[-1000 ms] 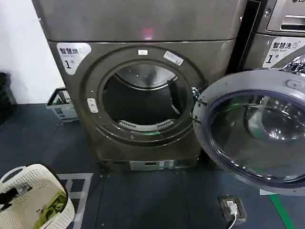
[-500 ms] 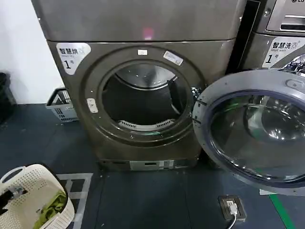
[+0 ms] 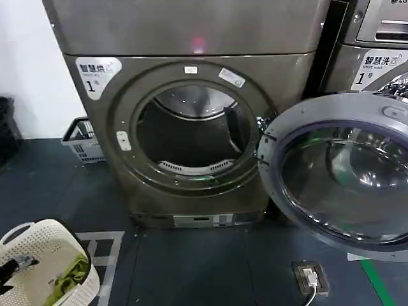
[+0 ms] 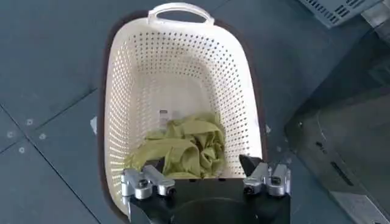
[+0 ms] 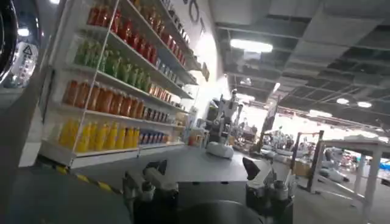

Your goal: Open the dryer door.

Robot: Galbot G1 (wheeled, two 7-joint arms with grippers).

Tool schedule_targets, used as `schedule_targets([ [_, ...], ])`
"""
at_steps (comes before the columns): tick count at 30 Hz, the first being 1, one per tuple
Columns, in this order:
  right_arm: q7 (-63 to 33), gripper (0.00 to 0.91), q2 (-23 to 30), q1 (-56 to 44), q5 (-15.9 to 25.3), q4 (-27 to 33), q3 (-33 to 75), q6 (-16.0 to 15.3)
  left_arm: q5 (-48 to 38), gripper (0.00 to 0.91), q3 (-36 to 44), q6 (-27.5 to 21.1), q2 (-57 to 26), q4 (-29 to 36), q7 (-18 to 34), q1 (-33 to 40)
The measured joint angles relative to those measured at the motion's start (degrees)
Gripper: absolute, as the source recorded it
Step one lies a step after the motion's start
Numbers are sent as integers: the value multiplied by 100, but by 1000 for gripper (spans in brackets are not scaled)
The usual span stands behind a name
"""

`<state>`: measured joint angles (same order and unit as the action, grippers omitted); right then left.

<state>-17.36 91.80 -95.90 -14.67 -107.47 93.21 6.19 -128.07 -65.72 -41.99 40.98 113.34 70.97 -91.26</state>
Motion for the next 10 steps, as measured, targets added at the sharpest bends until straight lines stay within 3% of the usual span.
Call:
schedule_targets([
  [10, -2, 907, 9, 11, 8, -19, -22, 21, -5, 907, 9, -15, -8, -47, -13, 7],
])
